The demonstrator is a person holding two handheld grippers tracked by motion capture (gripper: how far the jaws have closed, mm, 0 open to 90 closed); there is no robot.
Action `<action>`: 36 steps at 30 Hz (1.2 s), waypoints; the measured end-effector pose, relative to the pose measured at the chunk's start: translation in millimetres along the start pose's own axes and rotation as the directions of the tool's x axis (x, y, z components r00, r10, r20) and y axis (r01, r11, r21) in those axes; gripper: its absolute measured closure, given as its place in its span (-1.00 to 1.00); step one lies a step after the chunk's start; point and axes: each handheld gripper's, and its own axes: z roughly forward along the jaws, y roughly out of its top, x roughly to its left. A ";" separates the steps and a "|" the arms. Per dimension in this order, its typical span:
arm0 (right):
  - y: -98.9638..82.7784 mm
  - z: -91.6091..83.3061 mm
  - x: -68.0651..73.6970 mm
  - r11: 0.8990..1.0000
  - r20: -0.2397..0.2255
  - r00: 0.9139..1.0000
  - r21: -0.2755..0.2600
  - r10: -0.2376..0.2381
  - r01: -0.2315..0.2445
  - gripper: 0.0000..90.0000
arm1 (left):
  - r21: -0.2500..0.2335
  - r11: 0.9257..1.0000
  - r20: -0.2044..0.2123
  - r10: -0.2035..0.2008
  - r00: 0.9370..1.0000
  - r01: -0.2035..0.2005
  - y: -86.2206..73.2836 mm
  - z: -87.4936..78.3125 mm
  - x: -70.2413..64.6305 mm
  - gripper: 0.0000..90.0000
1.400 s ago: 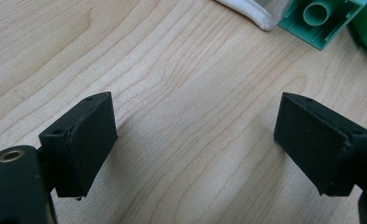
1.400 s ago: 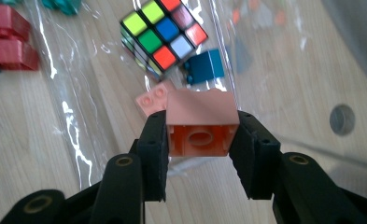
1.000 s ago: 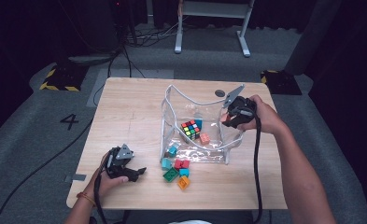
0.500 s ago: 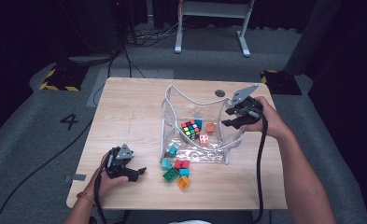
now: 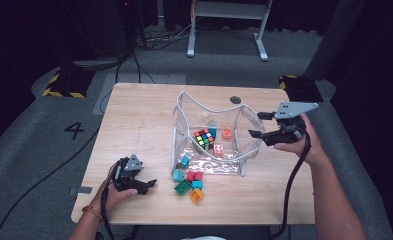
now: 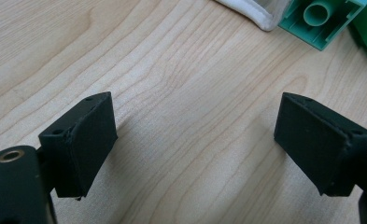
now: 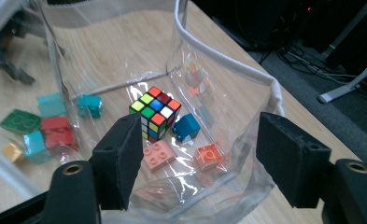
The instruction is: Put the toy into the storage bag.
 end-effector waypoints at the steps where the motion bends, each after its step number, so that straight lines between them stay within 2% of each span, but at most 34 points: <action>1: -1.6 -4.3 1.5 1.000 -0.004 1.000 -0.017 0.017 -0.017 -0.31 | 0.000 1.000 0.000 0.000 1.000 0.000 0.0 0.0 0.0 -0.71; 4: -7.6 -18.4 4.9 0.997 0.003 0.999 -0.062 0.042 -0.042 -0.35 | 0.000 1.000 0.000 0.000 1.000 0.000 0.0 0.0 0.0 -0.71; 6: -12.3 -26.3 8.8 0.995 0.030 0.998 -0.086 0.055 -0.053 -0.36 | 0.000 1.000 0.000 0.000 1.000 0.000 0.0 0.0 0.0 -0.71; 8: -17.5 -32.4 10.7 0.993 0.035 0.997 -0.103 0.068 -0.064 -0.36 | 0.000 1.000 0.003 -0.001 1.000 0.001 0.0 0.1 0.0 -0.71; 12: -31.8 -41.2 15.7 0.991 0.063 0.995 -0.113 0.072 -0.065 -0.36 | 0.000 1.000 0.005 -0.003 1.000 0.003 0.0 0.2 -0.1 -0.71; 15: -41.6 -42.8 19.6 0.993 0.076 0.994 -0.099 0.073 -0.066 -0.34 | 0.000 1.000 0.000 -0.001 1.000 0.001 0.0 0.0 0.0 -0.71; 17: -48.9 -42.8 22.6 0.993 0.091 0.993 -0.100 0.069 -0.060 -0.34 | 0.000 1.000 0.004 -0.002 1.000 0.002 0.0 0.2 -0.1 -0.71; 19: -56.3 -41.6 25.1 0.993 0.078 0.994 -0.095 0.082 -0.074 -0.33 | 0.000 1.000 0.005 -0.002 1.000 0.002 0.0 0.2 -0.1 -0.71; 25: -76.2 -32.4 38.0 0.996 0.072 0.995 -0.063 0.068 -0.064 -0.33 | 0.000 1.000 -0.001 0.000 1.000 0.000 0.0 0.0 -0.1 -0.71; 36: -107.6 -7.0 61.4 0.998 0.000 0.998 0.013 0.068 -0.068 -0.30 | 0.000 1.000 -0.001 0.001 1.000 -0.001 0.0 -0.1 -0.1 -0.71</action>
